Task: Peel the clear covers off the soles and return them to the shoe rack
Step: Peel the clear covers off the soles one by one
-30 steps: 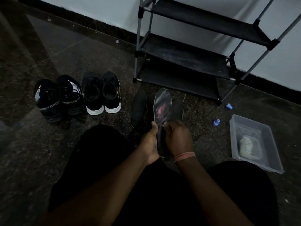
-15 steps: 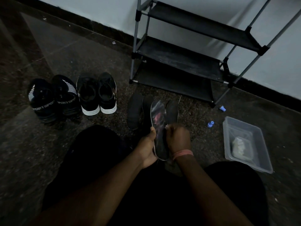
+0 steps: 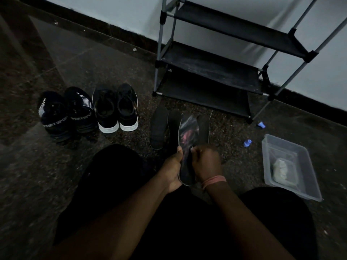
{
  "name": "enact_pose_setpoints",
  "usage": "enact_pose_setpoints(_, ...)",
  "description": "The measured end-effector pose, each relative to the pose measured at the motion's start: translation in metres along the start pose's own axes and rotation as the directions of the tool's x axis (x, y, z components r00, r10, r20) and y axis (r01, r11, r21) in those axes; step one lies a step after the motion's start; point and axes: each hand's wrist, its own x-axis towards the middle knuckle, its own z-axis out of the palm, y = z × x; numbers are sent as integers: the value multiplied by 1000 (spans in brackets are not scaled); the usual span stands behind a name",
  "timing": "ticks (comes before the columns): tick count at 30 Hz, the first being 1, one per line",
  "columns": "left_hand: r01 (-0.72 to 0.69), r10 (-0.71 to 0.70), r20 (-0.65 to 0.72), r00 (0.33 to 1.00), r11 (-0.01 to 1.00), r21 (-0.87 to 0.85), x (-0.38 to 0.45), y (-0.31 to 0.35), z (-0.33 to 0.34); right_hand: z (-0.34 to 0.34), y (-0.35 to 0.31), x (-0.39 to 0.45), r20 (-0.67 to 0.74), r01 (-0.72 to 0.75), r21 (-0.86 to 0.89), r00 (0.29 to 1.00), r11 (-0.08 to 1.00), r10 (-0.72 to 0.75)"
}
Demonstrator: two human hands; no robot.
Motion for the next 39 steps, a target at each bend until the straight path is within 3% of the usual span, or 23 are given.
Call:
enact_pose_setpoints(3,-24,24,-44,999,1000,-7,3,5,-3,1,-17,-24,198,31,126,979,992,-55)
enact_pose_setpoints(5,-37,36,-59,998,999,-9,5,6,-3,5,-19,-34,223,70,120,970,990,-96)
enact_pose_setpoints(11,-11,11,10,1000,1000,0,-2,-1,4,1,-6,-3,-51,21,35,999,999,-19)
enact_pose_setpoints(13,-17,17,21,1000,1000,1,-3,-2,1,0,-8,-4,-77,21,51,997,998,-17)
enact_pose_setpoints(17,-38,37,-23,999,999,-21,-1,6,-3,6,-19,-27,208,45,187,974,981,-85)
enact_pose_setpoints(19,-50,49,-17,999,998,-48,2,9,-1,3,-20,-33,276,25,235,957,972,-91)
enact_pose_setpoints(23,-27,28,68,997,999,-17,-1,7,2,-7,-15,-16,36,85,208,995,974,-95)
enact_pose_setpoints(26,-11,15,134,991,1000,-28,-4,0,1,-5,-10,1,-68,20,118,998,993,-12)
enact_pose_setpoints(28,8,-3,124,992,999,-44,-6,1,0,-5,-13,-4,-18,39,110,999,993,-37)
enact_pose_setpoints(32,23,-16,63,998,994,-111,0,12,-4,-10,-28,-33,230,58,247,966,967,-117)
enact_pose_setpoints(35,25,-17,68,998,993,-117,4,9,0,-12,-23,-29,130,93,238,983,967,-127)
enact_pose_setpoints(39,57,-38,132,991,988,-145,0,6,3,-8,-13,-8,-18,85,68,996,994,-84)
